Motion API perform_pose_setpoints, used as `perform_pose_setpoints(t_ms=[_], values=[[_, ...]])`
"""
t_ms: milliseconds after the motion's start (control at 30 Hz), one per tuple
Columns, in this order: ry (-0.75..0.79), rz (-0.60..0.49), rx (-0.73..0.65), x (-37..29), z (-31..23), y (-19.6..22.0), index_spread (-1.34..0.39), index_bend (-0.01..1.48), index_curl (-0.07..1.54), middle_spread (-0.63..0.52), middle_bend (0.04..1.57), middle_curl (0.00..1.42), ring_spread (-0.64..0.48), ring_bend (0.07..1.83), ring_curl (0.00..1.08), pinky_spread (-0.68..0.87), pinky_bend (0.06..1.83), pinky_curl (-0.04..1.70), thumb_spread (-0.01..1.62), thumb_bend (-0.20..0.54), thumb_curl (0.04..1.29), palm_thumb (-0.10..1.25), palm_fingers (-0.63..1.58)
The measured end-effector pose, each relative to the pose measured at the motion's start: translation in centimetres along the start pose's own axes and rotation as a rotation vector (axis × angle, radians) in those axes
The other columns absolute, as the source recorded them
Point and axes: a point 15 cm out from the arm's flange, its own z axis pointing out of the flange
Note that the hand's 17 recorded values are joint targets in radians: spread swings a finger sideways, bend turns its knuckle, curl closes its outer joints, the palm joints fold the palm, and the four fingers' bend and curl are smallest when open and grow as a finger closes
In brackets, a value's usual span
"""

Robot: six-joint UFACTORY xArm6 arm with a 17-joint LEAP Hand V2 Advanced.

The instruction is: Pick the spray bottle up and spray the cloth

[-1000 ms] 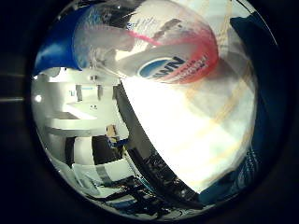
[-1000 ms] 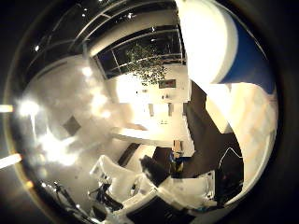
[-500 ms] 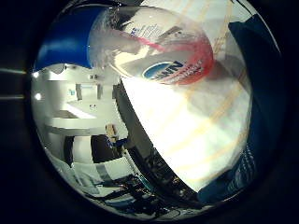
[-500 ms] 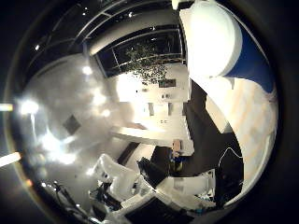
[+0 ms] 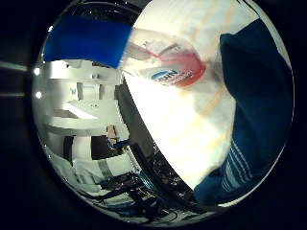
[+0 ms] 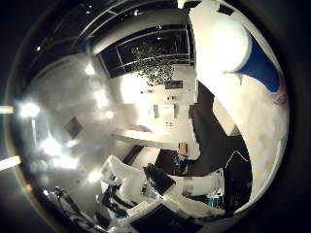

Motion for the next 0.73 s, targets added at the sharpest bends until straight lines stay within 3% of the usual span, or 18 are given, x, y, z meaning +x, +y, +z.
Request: perform_pose_setpoints(t_ms=[300,500,733], values=[[0.028,-0.067,0.039,-4.1,-6.0,-0.2,-0.37,0.15,0.24,0.08,0.21,0.33,0.17,0.34,0.25,0.37,0.44,0.32,0.87,-0.031,0.31,0.46,0.00],[0.035,-0.092,0.024,-7.5,-10.8,2.6,-0.37,0.15,0.25,0.08,0.21,0.34,0.17,0.34,0.26,0.37,0.42,0.31,0.89,-0.031,0.31,0.47,0.01],[0.090,-0.090,0.114,-10.0,-19.2,7.7,-0.36,0.15,0.25,0.08,0.20,0.33,0.17,0.32,0.26,0.37,0.41,0.31,0.90,-0.031,0.31,0.47,0.02]])
